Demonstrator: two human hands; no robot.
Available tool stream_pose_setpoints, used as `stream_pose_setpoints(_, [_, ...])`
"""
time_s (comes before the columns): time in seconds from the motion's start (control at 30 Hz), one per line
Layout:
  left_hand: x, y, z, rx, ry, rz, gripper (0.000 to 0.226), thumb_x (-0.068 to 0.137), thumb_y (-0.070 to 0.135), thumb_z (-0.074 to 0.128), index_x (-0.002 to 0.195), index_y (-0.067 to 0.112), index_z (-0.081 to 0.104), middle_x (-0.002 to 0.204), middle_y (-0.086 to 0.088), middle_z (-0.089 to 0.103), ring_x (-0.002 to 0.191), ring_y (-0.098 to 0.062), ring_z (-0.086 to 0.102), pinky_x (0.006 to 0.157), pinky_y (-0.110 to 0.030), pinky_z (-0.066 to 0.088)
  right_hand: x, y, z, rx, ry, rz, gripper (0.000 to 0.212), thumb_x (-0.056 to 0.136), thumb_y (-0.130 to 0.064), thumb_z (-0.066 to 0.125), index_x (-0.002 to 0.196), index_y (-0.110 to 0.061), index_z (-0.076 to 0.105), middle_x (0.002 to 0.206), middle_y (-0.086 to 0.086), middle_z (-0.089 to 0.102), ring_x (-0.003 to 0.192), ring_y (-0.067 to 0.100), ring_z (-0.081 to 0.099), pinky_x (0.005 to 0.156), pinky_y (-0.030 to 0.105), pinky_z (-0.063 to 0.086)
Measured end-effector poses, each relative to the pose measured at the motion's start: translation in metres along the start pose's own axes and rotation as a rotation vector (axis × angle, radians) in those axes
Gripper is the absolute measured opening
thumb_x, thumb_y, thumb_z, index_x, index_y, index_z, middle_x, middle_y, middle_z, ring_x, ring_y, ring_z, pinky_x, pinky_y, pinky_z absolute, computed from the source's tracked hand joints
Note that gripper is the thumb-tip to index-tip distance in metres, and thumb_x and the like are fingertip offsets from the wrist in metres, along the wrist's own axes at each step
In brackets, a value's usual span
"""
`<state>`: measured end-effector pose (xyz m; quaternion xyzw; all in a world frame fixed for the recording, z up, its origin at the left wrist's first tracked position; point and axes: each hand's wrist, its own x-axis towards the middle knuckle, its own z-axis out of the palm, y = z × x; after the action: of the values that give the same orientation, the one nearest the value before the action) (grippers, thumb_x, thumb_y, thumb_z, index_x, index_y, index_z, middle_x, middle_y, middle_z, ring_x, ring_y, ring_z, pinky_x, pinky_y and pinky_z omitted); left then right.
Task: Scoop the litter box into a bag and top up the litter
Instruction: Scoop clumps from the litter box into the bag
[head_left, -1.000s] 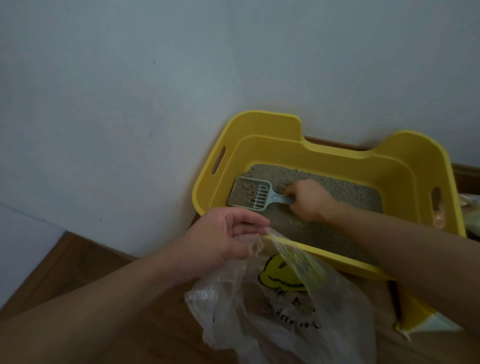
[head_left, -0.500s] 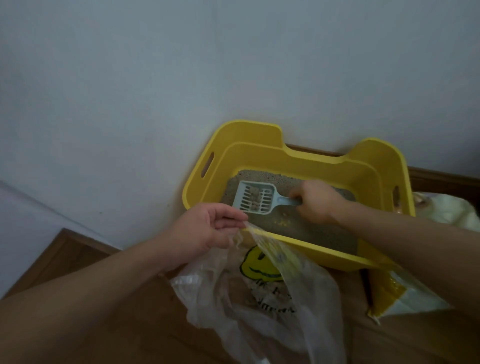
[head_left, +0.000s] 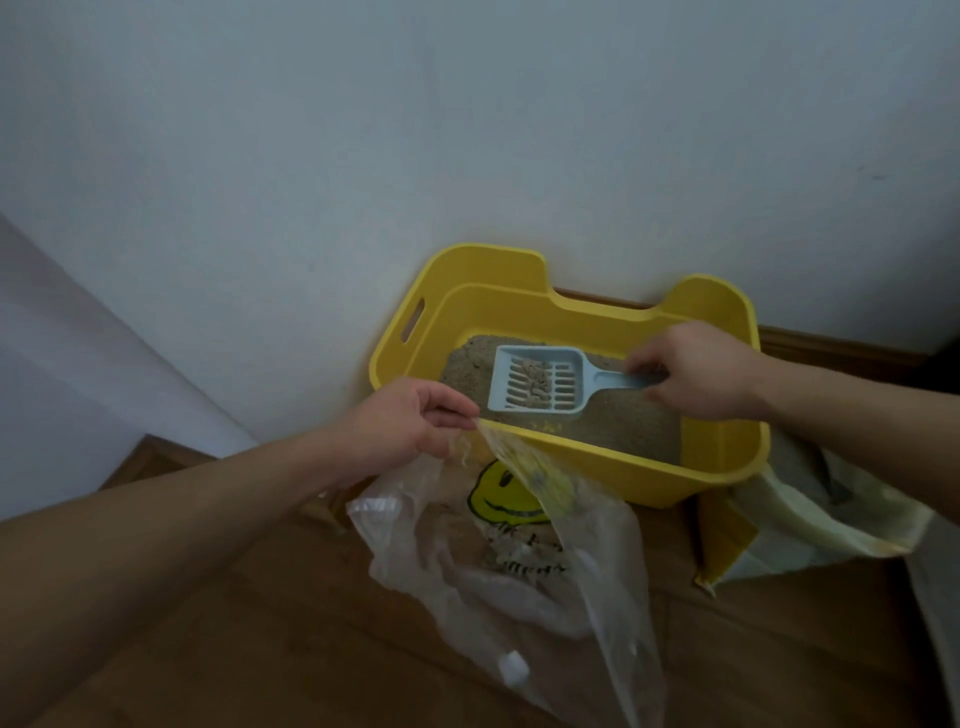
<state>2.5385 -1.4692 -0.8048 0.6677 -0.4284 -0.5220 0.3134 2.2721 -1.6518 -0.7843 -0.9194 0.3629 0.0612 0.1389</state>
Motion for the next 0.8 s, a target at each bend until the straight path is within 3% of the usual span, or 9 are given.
stream_pose_setpoints(0.3, [0.001,0.006,0.01,0.047,0.01,-0.028,0.057,0.074,-0.029,0.05,0.103,0.018,0.067,0.117,-0.008,0.071,0.114,-0.015,0.066,0.097,-0.034,0.053,-0.065,-0.011,-0.012,0.03,-0.117,-0.091,0.024,0.084,-0.015,0.07,0.103,-0.029,0.073,0.093,-0.011,0.07,0.084,0.006,0.062,0.076,0.029,0.052])
stream_pose_setpoints(0.4, [0.002,0.008,0.013,0.055,0.016,-0.03,0.062,0.071,-0.031,0.048,0.113,0.013,0.063,0.12,-0.011,0.069,0.117,-0.016,0.064,0.091,-0.029,0.053,-0.078,-0.027,-0.008,0.047,-0.195,-0.156,0.026,0.085,-0.015,0.07,0.107,-0.029,0.072,0.096,-0.012,0.07,0.087,0.004,0.062,0.08,0.029,0.052])
stream_pose_setpoints(0.53, [0.001,0.007,0.013,0.089,0.012,-0.026,0.071,0.07,-0.032,0.046,0.127,0.007,0.058,0.126,-0.012,0.065,0.12,-0.013,0.061,0.086,-0.022,0.052,-0.083,-0.043,0.007,-0.012,-0.264,-0.238,0.024,0.085,-0.015,0.067,0.105,-0.028,0.072,0.09,-0.012,0.068,0.081,0.003,0.058,0.071,0.02,0.047])
stream_pose_setpoints(0.8, [-0.006,0.006,0.013,0.099,0.01,-0.012,0.07,0.07,-0.031,0.049,0.123,0.013,0.061,0.128,-0.01,0.065,0.121,-0.012,0.06,0.098,-0.029,0.051,-0.073,-0.059,0.021,-0.029,-0.324,-0.263,0.031,0.084,-0.012,0.062,0.11,-0.026,0.071,0.098,-0.009,0.07,0.091,0.009,0.061,0.082,0.03,0.051])
